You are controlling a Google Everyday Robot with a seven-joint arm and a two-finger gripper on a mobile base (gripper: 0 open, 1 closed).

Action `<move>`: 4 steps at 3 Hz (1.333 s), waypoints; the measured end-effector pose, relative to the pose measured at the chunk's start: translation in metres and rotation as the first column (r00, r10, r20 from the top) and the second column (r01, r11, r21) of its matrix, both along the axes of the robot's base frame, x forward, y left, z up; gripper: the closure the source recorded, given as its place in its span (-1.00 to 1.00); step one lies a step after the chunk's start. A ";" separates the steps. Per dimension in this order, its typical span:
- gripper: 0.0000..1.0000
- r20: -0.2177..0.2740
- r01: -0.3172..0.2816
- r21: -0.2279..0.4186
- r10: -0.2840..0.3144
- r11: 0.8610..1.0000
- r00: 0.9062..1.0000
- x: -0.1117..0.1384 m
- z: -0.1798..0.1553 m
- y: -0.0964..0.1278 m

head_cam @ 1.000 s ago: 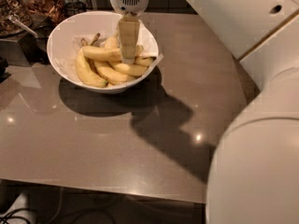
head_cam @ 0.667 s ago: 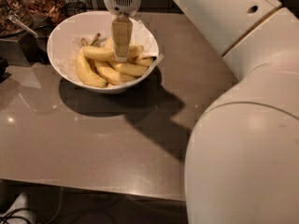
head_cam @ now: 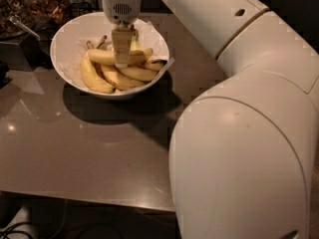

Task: Pick banana from white bowl

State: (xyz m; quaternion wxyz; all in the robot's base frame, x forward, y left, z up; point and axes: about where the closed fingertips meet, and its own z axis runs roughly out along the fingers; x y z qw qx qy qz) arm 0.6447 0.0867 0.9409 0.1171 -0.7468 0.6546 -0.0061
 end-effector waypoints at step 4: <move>0.74 -0.090 0.030 -0.037 -0.034 0.999 0.995 -0.002 -0.036 -0.018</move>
Offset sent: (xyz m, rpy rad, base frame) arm -0.0339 -0.0436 -0.0328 -0.1579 0.2333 -0.0286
